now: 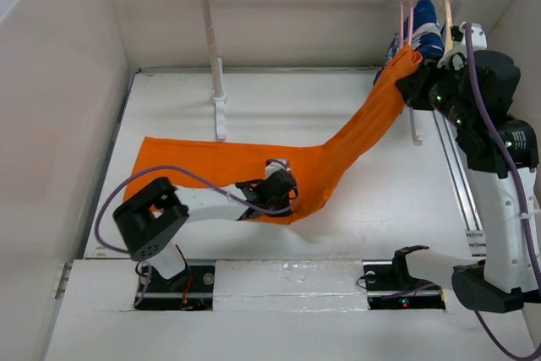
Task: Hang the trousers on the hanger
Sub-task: Fold the trousers at the center of the board.
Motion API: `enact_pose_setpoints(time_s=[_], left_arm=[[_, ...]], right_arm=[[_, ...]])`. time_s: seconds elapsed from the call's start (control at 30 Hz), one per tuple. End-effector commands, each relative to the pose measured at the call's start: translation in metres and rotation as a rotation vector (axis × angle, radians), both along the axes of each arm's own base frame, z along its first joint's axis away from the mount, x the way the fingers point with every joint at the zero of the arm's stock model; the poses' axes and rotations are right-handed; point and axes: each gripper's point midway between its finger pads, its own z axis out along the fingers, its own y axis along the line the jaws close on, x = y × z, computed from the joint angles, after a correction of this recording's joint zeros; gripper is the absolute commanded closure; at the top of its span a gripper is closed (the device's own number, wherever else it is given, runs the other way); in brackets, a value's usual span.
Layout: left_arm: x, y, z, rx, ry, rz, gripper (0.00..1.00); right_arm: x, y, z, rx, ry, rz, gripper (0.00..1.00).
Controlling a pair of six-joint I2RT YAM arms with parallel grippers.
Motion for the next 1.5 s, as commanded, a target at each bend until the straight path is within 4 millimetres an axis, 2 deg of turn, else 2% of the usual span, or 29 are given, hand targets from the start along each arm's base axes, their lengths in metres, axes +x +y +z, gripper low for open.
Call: enact_pose_setpoints(time_s=[0.0, 0.07, 0.13, 0.23, 0.33, 0.37, 0.43, 0.47, 0.5, 0.57, 0.63, 0.7, 0.73, 0.8, 0.83, 0.87, 0.9, 0.97, 1.0, 1.1, 1.17, 1.2, 1.23, 1.27, 1.3, 1.37, 1.4, 1.43, 1.47], left_arm=[[-0.014, -0.055, -0.006, -0.076, 0.063, -0.063, 1.0], [-0.014, -0.093, -0.002, -0.081, 0.061, -0.108, 1.0], [-0.018, -0.113, 0.01, -0.031, 0.002, -0.129, 1.0], [0.006, -0.098, 0.041, 0.012, -0.086, -0.021, 1.0], [0.023, -0.042, 0.084, -0.048, -0.158, 0.14, 0.99], [0.027, -0.005, 0.107, -0.073, -0.188, 0.215, 0.96], [0.042, 0.041, 0.136, -0.1, -0.256, 0.352, 0.91], [0.051, 0.086, 0.163, -0.139, -0.301, 0.457, 0.9], [0.057, 0.112, 0.178, -0.152, -0.34, 0.524, 0.87], [0.057, 0.162, 0.229, -0.229, -0.463, 0.616, 0.82], [0.065, 0.219, 0.261, -0.221, -0.565, 0.78, 0.78], [0.059, 0.263, 0.305, -0.233, -0.664, 0.905, 0.75], [0.056, 0.271, 0.321, -0.235, -0.698, 0.926, 0.75], [0.05, 0.288, 0.352, -0.229, -0.754, 0.986, 0.74], [0.045, 0.296, 0.377, -0.241, -0.796, 1.011, 0.73], [0.046, 0.295, 0.376, -0.239, -0.792, 1.012, 0.73], [0.042, 0.303, 0.383, -0.238, -0.811, 1.047, 0.72], [0.036, 0.309, 0.395, -0.259, -0.844, 1.066, 0.71], [0.034, 0.312, 0.396, -0.254, -0.852, 1.075, 0.7], [0.041, 0.303, 0.374, -0.218, -0.805, 1.037, 0.64], [0.053, 0.291, 0.335, -0.194, -0.719, 1.023, 0.64], [0.057, 0.277, 0.322, -0.224, -0.679, 0.976, 0.62], [0.064, 0.265, 0.305, -0.237, -0.647, 0.931, 0.6], [0.077, 0.25, 0.27, -0.228, -0.597, 0.89, 0.58], [0.081, 0.232, 0.25, -0.251, -0.54, 0.826, 0.56], [0.092, 0.221, 0.189, -0.186, -0.421, 0.821, 0.56], [0.094, 0.217, 0.171, -0.169, -0.39, 0.806, 0.56], [0.096, 0.214, 0.156, -0.147, -0.367, 0.791, 0.57], [0.102, 0.212, 0.122, -0.075, -0.317, 0.753, 0.57]], right_arm=[[-0.011, -0.007, 0.071, -0.036, -0.222, 0.054, 1.0], [-0.012, -0.008, 0.084, -0.05, -0.254, 0.072, 1.0], [-0.012, -0.002, 0.089, -0.067, -0.265, 0.119, 1.0], [-0.006, 0.032, 0.076, -0.063, -0.241, 0.247, 1.0], [0.001, 0.069, 0.062, -0.053, -0.222, 0.345, 1.0], [0.004, 0.078, 0.061, -0.052, -0.227, 0.358, 1.0], [0.007, 0.114, 0.054, -0.039, -0.21, 0.439, 1.0], [0.009, 0.126, 0.055, -0.033, -0.218, 0.459, 1.0], [0.018, 0.144, 0.048, -0.033, -0.199, 0.479, 1.0], [0.01, 0.191, 0.045, -0.019, -0.204, 0.575, 1.0], [0.015, 0.24, 0.022, -0.019, -0.161, 0.647, 1.0], [-0.005, 0.298, 0.009, -0.007, -0.15, 0.76, 1.0], [-0.001, 0.332, -0.013, -0.024, -0.115, 0.802, 1.0], [-0.033, 0.39, -0.04, -0.025, -0.066, 0.911, 1.0], [-0.052, 0.446, -0.089, -0.039, 0.009, 1.021, 0.82], [-0.056, 0.447, -0.09, -0.034, 0.012, 1.042, 0.82], [-0.083, 0.468, -0.106, -0.031, 0.056, 1.109, 0.6], [-0.097, 0.487, -0.138, -0.055, 0.132, 1.186, 0.42], [-0.103, 0.487, -0.143, -0.068, 0.153, 1.2, 0.31], [-0.092, 0.454, -0.148, -0.129, 0.17, 1.166, 0.24], [-0.063, 0.419, -0.148, -0.139, 0.162, 1.07, 0.25], [-0.066, 0.389, -0.158, -0.149, 0.191, 1.036, 0.28], [-0.045, 0.367, -0.156, -0.129, 0.174, 0.977, 0.32], [-0.039, 0.347, -0.159, -0.124, 0.184, 0.936, 0.43], [-0.039, 0.318, -0.161, -0.115, 0.195, 0.899, 0.72], [-0.011, 0.274, -0.15, -0.094, 0.164, 0.824, 1.0], [-0.002, 0.255, -0.14, -0.114, 0.128, 0.803, 1.0], [0.005, 0.232, -0.114, -0.117, 0.081, 0.772, 1.0], [0.027, 0.194, -0.084, -0.143, 0.019, 0.696, 1.0]])
